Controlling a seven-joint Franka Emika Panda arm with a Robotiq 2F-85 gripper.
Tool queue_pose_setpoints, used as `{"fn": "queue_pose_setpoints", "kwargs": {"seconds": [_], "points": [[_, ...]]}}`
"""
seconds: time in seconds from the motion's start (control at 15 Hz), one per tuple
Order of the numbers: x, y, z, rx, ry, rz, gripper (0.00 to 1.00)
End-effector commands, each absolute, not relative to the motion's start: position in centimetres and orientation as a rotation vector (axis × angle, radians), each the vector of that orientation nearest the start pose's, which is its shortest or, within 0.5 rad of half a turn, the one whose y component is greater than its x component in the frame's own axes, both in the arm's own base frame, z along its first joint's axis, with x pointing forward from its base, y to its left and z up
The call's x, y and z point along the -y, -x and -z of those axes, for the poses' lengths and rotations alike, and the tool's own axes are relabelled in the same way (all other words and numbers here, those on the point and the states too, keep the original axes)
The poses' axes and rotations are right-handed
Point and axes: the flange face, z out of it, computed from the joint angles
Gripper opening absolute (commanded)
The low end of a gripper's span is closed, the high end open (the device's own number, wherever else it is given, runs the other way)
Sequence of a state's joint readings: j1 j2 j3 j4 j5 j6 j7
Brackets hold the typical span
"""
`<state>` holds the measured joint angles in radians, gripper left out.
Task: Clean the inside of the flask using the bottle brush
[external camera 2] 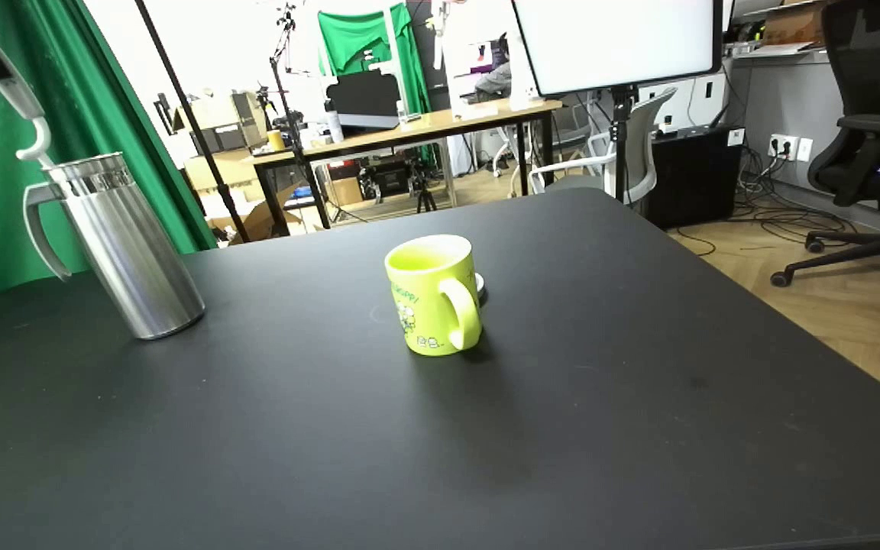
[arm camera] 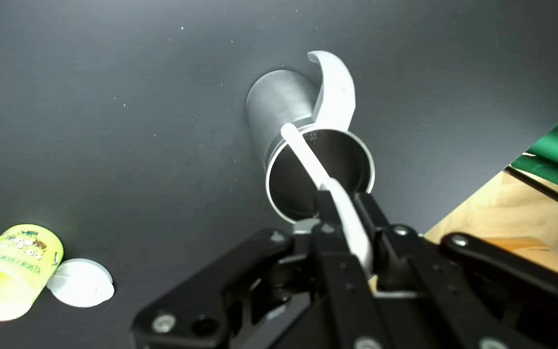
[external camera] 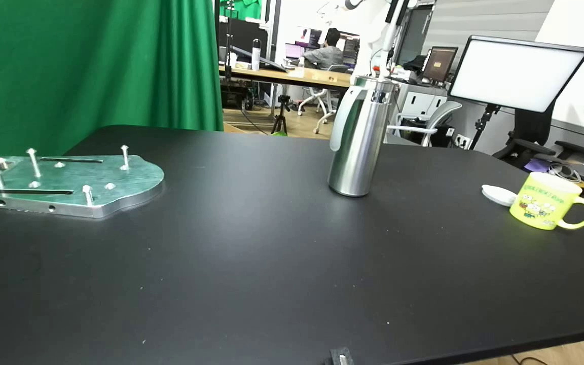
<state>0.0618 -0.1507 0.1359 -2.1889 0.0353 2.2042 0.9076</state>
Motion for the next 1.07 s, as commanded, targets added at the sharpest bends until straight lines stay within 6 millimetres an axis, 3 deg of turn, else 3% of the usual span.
{"fn": "queue_pose_setpoints", "kwargs": {"seconds": [0.0, 0.07, 0.13, 0.27, 0.73, 0.8, 0.87, 0.93, 1.0], "points": [[-11.9, -49.2, -49.8, -1.092, 2.843, 0.246, 0.04], [-12.2, -48.8, -50.3, -1.085, 2.845, 0.252, 0.04], [-12.3, -48.6, -50.6, -1.089, 2.844, 0.254, 0.40], [-12.4, -48.1, -51.1, -1.093, 2.844, 0.251, 0.47], [-12.7, -46.0, -52.9, -1.095, 2.859, 0.269, 0.95], [-12.9, -45.4, -53.2, -1.099, 2.853, 0.263, 0.99], [-12.6, -47.0, -52.2, -1.046, 2.861, 0.251, 1.00], [-12.8, -46.7, -52.5, -1.040, 2.862, 0.256, 0.90], [-12.9, -46.7, -52.5, -1.036, 2.863, 0.256, 0.96]]}}
